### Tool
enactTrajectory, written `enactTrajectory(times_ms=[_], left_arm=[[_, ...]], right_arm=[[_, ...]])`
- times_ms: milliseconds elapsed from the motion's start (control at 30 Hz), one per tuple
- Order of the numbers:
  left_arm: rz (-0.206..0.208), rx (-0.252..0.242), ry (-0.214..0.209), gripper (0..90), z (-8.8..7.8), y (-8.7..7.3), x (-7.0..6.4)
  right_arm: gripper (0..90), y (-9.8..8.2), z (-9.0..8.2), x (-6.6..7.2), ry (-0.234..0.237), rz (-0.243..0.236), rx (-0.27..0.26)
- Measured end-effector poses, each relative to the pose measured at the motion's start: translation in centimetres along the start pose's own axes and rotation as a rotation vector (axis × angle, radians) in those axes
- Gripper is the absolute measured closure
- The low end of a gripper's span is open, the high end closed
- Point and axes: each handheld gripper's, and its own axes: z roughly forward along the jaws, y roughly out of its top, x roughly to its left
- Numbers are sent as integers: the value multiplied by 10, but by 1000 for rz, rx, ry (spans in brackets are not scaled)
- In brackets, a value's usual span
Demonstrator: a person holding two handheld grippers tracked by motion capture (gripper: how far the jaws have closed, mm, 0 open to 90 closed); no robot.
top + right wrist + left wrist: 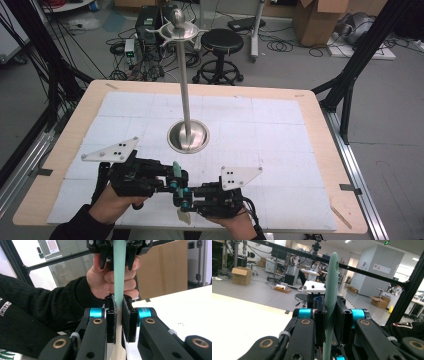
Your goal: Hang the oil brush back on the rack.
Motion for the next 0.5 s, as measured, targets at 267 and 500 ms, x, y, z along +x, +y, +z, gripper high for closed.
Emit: enactTrajectory(times_ms=[267, 500], left_arm=[[62, -9, 61, 820, -2, 2, 0], [81, 7, 184, 821, -10, 18, 9]], right_arm=[[446, -1, -6, -4, -143, 73, -53], [292, 5, -33, 5, -382, -18, 6]])
